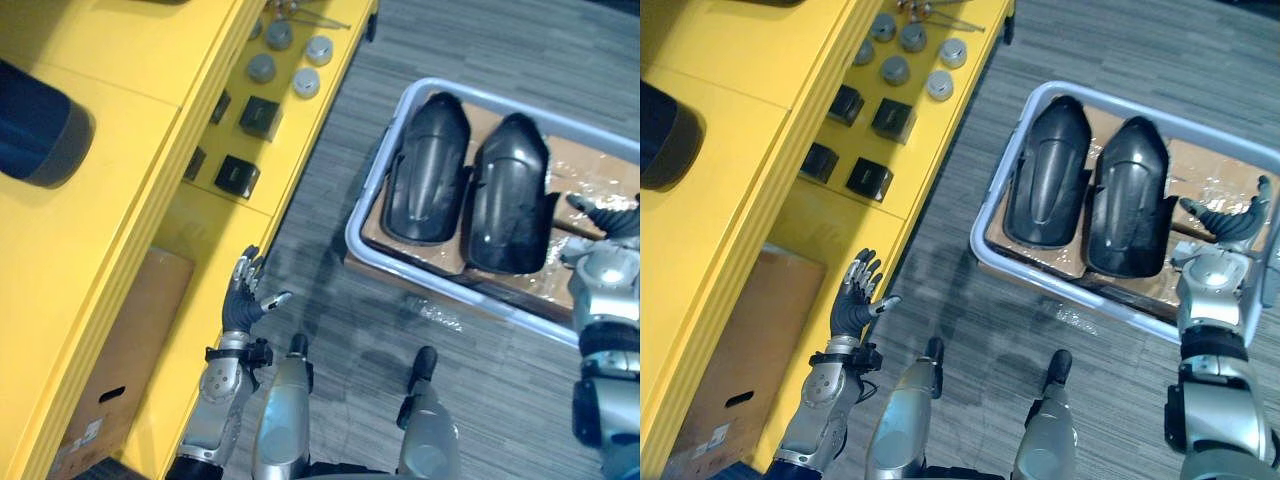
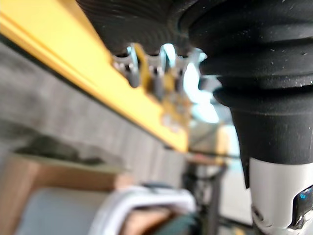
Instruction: Walk over and take plastic housings, then place them on the shelf
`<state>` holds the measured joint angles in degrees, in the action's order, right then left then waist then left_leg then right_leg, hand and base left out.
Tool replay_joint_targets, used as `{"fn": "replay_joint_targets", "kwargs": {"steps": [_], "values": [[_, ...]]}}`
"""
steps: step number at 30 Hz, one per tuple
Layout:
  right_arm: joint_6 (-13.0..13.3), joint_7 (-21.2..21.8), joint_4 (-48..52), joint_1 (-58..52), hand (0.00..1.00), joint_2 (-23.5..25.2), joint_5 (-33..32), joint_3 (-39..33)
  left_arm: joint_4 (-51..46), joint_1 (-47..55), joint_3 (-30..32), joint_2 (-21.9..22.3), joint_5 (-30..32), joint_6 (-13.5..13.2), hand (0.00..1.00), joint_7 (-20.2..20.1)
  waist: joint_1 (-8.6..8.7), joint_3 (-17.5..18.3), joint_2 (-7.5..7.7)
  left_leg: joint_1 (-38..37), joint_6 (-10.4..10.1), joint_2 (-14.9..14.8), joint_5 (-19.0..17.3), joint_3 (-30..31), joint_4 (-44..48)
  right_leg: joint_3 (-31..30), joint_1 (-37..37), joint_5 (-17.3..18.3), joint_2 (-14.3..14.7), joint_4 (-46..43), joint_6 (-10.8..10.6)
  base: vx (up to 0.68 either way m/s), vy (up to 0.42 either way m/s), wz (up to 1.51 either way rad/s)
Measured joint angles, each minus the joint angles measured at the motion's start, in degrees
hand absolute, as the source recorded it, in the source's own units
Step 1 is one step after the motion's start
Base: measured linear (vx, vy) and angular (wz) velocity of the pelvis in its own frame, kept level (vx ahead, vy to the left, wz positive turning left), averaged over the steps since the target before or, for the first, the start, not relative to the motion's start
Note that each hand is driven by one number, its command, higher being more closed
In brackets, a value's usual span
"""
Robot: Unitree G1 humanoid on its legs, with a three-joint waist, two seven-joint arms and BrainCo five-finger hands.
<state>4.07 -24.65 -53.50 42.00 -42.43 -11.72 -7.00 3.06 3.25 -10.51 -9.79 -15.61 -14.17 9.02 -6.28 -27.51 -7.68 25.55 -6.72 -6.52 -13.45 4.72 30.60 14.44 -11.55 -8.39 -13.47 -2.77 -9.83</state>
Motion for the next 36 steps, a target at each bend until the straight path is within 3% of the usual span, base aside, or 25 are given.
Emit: {"fn": "replay_joint_targets", "kwargs": {"steps": [10,11,15,18,22,28,31,33,36], "values": [[-8.18,5.95,-13.49,9.59,0.00,-6.74,-3.26,3.70,4.50,-1.03,-6.37,-0.88,-2.12,-0.30,0.00,0.92,-2.91,-1.20,-3.73,4.96,0.11,0.21,0.16,1.31,2.79,1.58,-3.70,-0.20,-0.09,-1.75,-0.34,-0.07,0.019,0.03],[-10.07,7.37,-14.90,10.75,1.00,-7.33,-3.22,3.77,5.17,-1.16,-7.01,-0.88,-2.48,-0.26,0.00,1.06,-3.41,-1.10,-4.26,6.33,0.12,0.32,0.16,1.57,3.41,1.69,-4.64,-0.35,-0.10,-1.86,-0.38,-0.05,0.032,0.05],[-13.92,10.71,-16.38,11.02,1.00,-12.05,-2.47,3.78,5.26,-2.09,-8.18,-0.92,-2.54,-0.13,0.00,1.81,-5.11,-1.01,-4.40,8.63,0.26,0.96,0.23,2.86,4.54,2.92,-5.52,-0.61,-0.23,-1.86,-0.36,-0.03,0.022,0.14],[-13.95,14.85,-17.96,11.01,1.00,-14.07,2.02,5.07,6.06,-3.07,-8.01,-1.24,-2.59,-0.24,0.00,2.05,-5.73,-1.01,-4.40,9.75,0.39,1.23,0.16,3.55,5.26,3.77,-5.68,-0.70,-0.30,-1.86,-0.40,-0.04,0.005,0.09],[-13.68,17.19,-18.47,11.01,1.00,-15.24,7.46,7.82,7.10,-4.21,-8.00,-1.32,-4.24,-0.23,0.00,1.95,-6.02,-1.01,-4.40,10.95,0.47,1.30,0.40,4.33,5.42,4.45,-6.32,-0.78,-0.11,-1.86,-0.31,-0.04,-0.008,0.07],[-14.28,16.67,-18.63,11.04,1.00,-15.26,13.65,9.22,7.09,-4.15,-7.46,-3.74,-4.21,-0.73,0.00,1.33,-6.35,-0.97,-4.31,10.93,0.28,1.21,1.13,4.66,4.67,4.73,-6.31,-0.83,0.06,-1.72,-0.28,-0.01,-0.010,0.02],[-15.22,13.68,-18.79,10.99,1.00,-14.10,15.18,9.96,7.06,-3.99,-6.99,-3.78,-4.20,-1.12,0.00,1.20,-6.48,-0.73,-3.75,10.53,0.08,1.08,1.93,4.78,3.48,4.93,-6.25,-1.03,0.17,-1.45,-0.23,-0.02,-0.027,0.03],[-15.10,12.55,-18.56,10.99,1.00,-12.73,13.96,9.91,6.74,-3.13,-6.55,-3.84,-4.19,-2.00,0.00,1.07,-6.43,-0.44,-3.09,10.28,-0.09,0.71,2.26,4.77,3.03,4.90,-6.22,-1.20,0.50,-1.26,0.00,-0.02,-0.037,-0.04],[-13.75,12.16,-17.76,9.58,1.00,-8.72,13.51,9.87,5.57,-1.80,-6.19,-5.30,-4.15,-2.34,0.00,0.82,-6.17,0.62,-0.53,8.30,-0.50,0.20,3.41,4.22,0.89,4.70,-4.96,-2.03,0.91,0.31,0.79,-0.02,-0.038,-0.05]]}}
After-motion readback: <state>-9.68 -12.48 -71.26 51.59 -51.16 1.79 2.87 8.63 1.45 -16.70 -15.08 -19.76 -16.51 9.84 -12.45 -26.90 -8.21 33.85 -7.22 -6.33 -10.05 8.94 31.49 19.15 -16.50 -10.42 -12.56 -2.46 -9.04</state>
